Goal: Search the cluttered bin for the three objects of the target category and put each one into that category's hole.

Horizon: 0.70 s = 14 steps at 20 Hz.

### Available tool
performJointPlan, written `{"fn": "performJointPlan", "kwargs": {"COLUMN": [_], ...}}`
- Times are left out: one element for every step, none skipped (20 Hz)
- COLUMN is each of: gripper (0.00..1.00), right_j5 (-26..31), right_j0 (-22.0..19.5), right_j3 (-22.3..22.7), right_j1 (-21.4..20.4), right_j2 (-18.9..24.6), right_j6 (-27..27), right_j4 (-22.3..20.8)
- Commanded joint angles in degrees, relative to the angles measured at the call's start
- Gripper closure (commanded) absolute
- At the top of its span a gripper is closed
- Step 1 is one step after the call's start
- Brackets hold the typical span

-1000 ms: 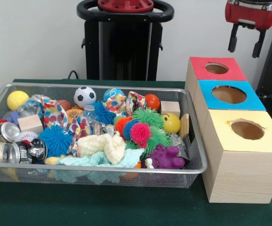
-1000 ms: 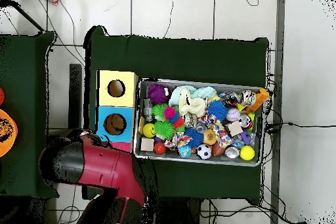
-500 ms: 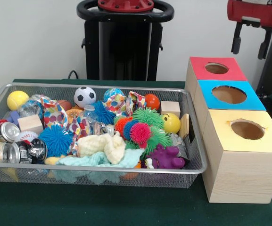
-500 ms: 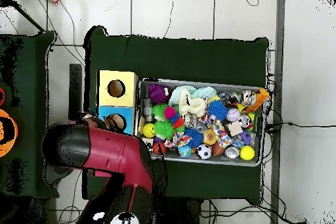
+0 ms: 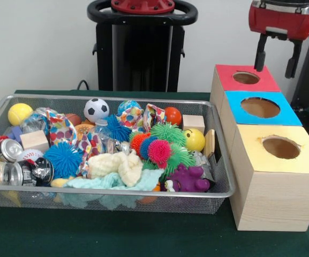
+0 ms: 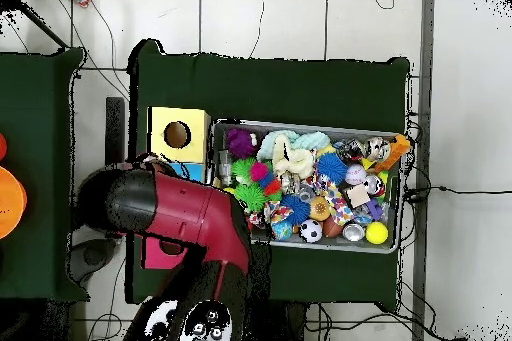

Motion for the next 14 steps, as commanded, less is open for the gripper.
{"fn": "performJointPlan", "kwargs": {"gripper": [0.00,0.00,0.00,0.00,0.00,0.00,0.00,0.00,0.00,0.00,0.00,0.00,0.00,0.00], "right_j5": [4.79,4.99,4.94,4.89,4.74,4.46,4.25,4.04,3.86,3.43,3.37,3.32,3.55,4.19], "right_j0": [-2.51,-2.74,-2.87,-2.99,-3.04,-3.17,-3.38,-3.60,-3.83,-4.14,-4.35,-4.55,-4.64,-4.53], "right_j3": [-3.93,-4.18,-4.26,-4.33,-4.42,-4.61,-4.75,-4.89,-4.91,-4.90,-4.91,-4.91,-5.00,-5.38], "right_j1": [3.57,3.62,3.73,3.84,3.99,4.31,4.55,4.79,4.91,5.12,5.11,5.10,5.02,4.96], "right_j2": [2.29,2.44,2.54,2.65,2.64,2.62,2.73,2.83,3.00,3.21,3.25,3.29,3.22,2.88], "right_j6": [6.93,6.70,6.60,6.50,6.49,6.43,6.22,6.00,5.77,5.44,5.20,4.97,4.88,5.08], "right_j4": [-3.39,-3.37,-3.34,-3.30,-3.33,-3.38,-3.41,-3.45,-3.45,-3.44,-3.51,-3.58,-3.66,-3.85]}}
